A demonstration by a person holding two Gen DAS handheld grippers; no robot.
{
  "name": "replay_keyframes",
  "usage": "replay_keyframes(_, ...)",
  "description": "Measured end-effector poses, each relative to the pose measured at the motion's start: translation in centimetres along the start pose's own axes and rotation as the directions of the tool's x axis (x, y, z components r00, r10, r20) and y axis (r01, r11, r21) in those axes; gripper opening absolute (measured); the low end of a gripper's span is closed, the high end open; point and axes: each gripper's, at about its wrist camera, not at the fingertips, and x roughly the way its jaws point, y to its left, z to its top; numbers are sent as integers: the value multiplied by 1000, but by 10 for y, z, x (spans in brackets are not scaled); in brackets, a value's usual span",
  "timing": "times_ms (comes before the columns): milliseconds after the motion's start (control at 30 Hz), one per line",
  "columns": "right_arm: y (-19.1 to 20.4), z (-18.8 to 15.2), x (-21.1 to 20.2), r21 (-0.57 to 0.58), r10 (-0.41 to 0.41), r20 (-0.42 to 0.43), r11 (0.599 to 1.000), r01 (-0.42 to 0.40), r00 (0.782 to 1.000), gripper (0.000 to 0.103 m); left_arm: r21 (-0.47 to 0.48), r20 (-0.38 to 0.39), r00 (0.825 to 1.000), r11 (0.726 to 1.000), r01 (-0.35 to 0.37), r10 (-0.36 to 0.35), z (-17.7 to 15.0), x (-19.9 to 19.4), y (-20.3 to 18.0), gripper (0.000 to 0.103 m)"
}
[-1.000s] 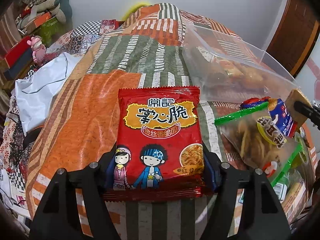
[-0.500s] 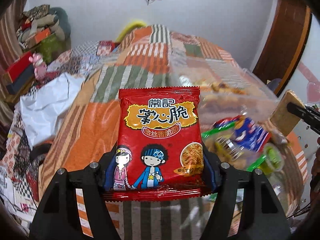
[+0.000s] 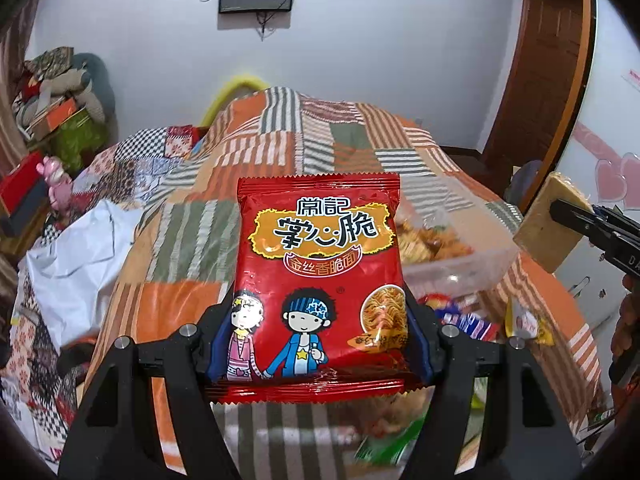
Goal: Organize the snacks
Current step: 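Lower the red bag and cracker pack into the clear box and open both tools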
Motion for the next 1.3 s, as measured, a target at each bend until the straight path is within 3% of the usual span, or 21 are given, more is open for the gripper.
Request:
replay_keyframes(367, -8, 17, 24, 3, -15, 6, 1000, 15, 1000, 33, 15, -43, 998, 999, 37, -37, 30, 46, -19, 69)
replay_keyframes(600, -9, 24, 52, -4, -19, -32, 1000, 19, 999, 33, 42, -72, 997, 999, 26, -23, 45, 79, -28, 69)
replay_keyframes(1000, -19, 21, 95, -9, -45, -119, 999, 44, 992, 33, 95, -112, 994, 995, 11, 0, 50, 115, -33, 69)
replay_keyframes(1300, -26, 19, 107, -31, -67, -152, 998, 63, 986, 33, 80, -149, 989, 996, 28, -15, 47, 131, -27, 69)
